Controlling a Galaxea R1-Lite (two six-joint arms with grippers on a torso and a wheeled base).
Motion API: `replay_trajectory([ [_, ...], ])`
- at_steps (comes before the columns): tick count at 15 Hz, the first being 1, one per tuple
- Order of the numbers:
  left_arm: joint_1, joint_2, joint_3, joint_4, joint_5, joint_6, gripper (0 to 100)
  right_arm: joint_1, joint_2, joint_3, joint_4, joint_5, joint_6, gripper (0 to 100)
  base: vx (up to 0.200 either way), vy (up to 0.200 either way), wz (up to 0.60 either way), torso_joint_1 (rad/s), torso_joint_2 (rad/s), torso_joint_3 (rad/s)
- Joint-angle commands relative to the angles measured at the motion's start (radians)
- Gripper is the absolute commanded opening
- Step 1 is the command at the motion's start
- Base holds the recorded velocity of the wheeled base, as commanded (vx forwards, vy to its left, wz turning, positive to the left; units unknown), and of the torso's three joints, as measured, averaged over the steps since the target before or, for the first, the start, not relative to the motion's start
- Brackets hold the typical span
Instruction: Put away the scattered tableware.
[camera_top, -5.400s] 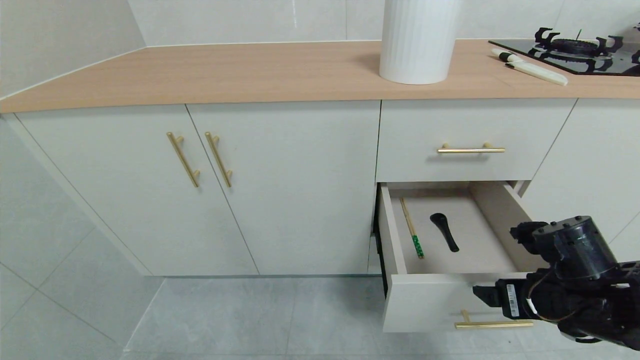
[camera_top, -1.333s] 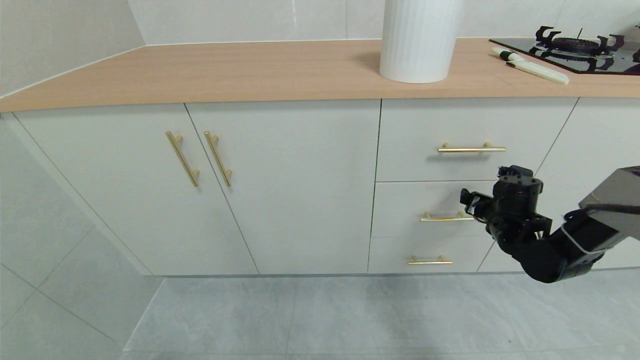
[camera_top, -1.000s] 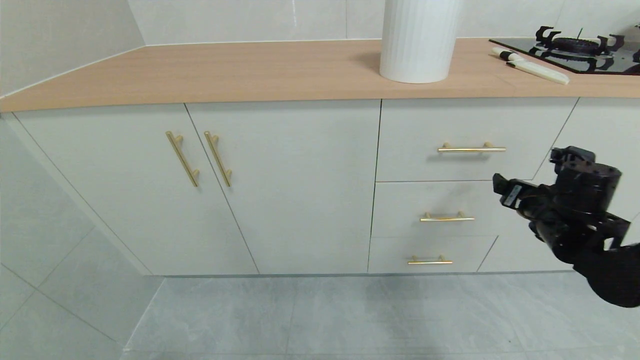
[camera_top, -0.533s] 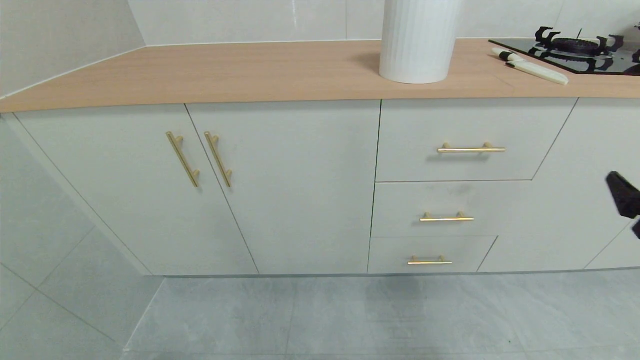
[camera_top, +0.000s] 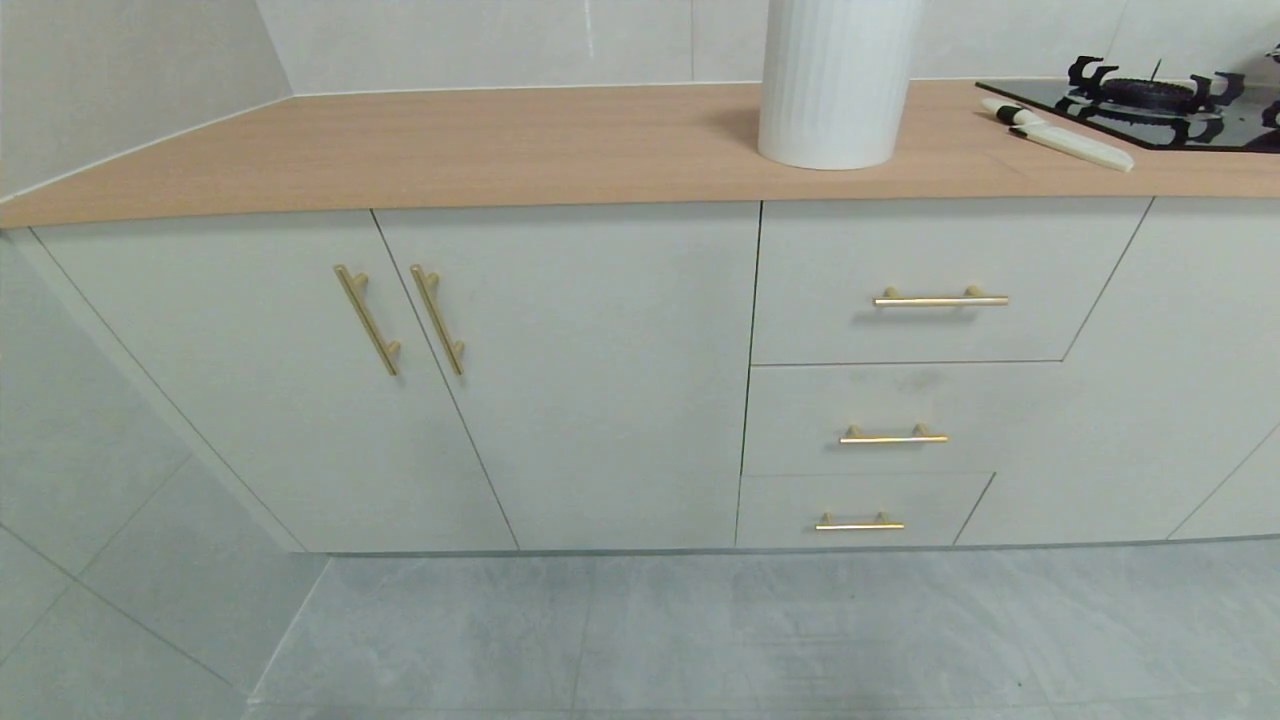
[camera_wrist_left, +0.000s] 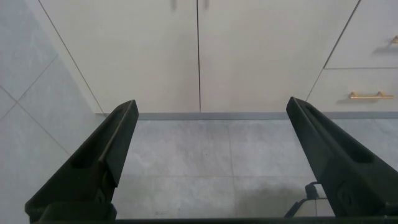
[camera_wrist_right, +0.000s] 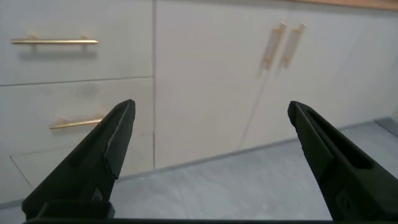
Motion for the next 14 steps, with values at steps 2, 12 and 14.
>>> replay_trajectory([
  [2, 0.0, 0.0, 0.0, 0.0, 0.0, 0.0, 100, -0.061, -0.148, -0.034, 0.02, -0.035, 0.02, 100, 0.0, 0.0, 0.0, 0.0, 0.0, 0.0],
  [12, 0.0, 0.0, 0.0, 0.0, 0.0, 0.0, 100, -0.15, -0.247, 0.292, 0.04, 0.346, 0.078, 100, 0.0, 0.0, 0.0, 0.0, 0.0, 0.0],
  [14, 0.0, 0.0, 0.0, 0.0, 0.0, 0.0, 100, -0.15, -0.247, 0.292, 0.091, 0.41, 0.136, 100, 0.0, 0.0, 0.0, 0.0, 0.0, 0.0],
])
